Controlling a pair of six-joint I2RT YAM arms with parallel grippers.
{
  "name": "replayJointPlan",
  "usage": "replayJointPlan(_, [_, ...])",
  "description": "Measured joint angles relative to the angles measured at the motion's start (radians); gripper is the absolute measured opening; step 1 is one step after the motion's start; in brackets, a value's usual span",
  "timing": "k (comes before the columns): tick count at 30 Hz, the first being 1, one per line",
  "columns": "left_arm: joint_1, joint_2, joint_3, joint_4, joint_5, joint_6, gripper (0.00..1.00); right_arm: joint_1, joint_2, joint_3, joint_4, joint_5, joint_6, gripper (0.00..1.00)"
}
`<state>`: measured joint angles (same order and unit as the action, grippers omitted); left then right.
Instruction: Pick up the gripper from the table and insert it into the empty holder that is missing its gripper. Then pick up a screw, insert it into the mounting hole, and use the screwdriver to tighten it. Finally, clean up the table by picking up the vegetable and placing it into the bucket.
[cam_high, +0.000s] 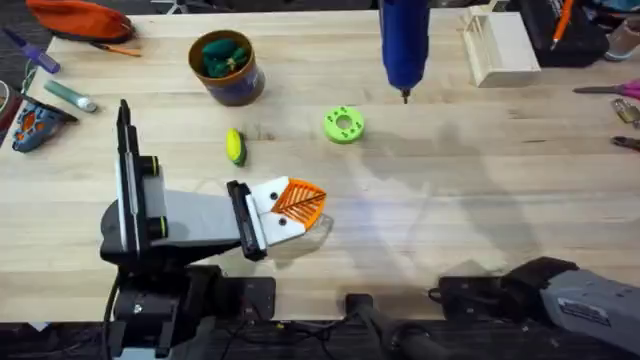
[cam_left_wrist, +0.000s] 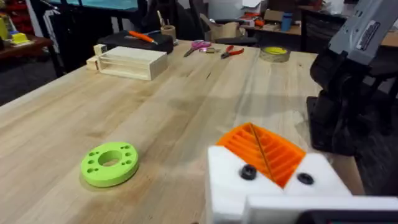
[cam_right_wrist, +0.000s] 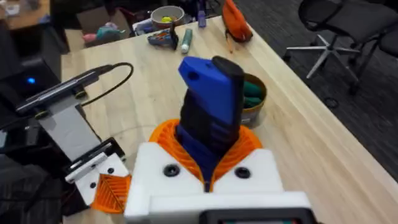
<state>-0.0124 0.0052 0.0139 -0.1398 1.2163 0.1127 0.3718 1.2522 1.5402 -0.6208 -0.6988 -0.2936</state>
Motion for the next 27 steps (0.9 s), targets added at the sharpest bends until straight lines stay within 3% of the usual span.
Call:
replayJointPlan(10, [0.000, 0.000, 0.000, 0.000, 0.000, 0.000, 0.014, 0.003, 0.000, -0.068, 0.031, -0.026, -0.027, 0.026])
replayJointPlan(27, [0.000, 0.000, 0.000, 0.000, 0.000, 0.000, 0.014, 0.003, 0.000, -0.069, 0.182, 0.003, -0.001, 0.026])
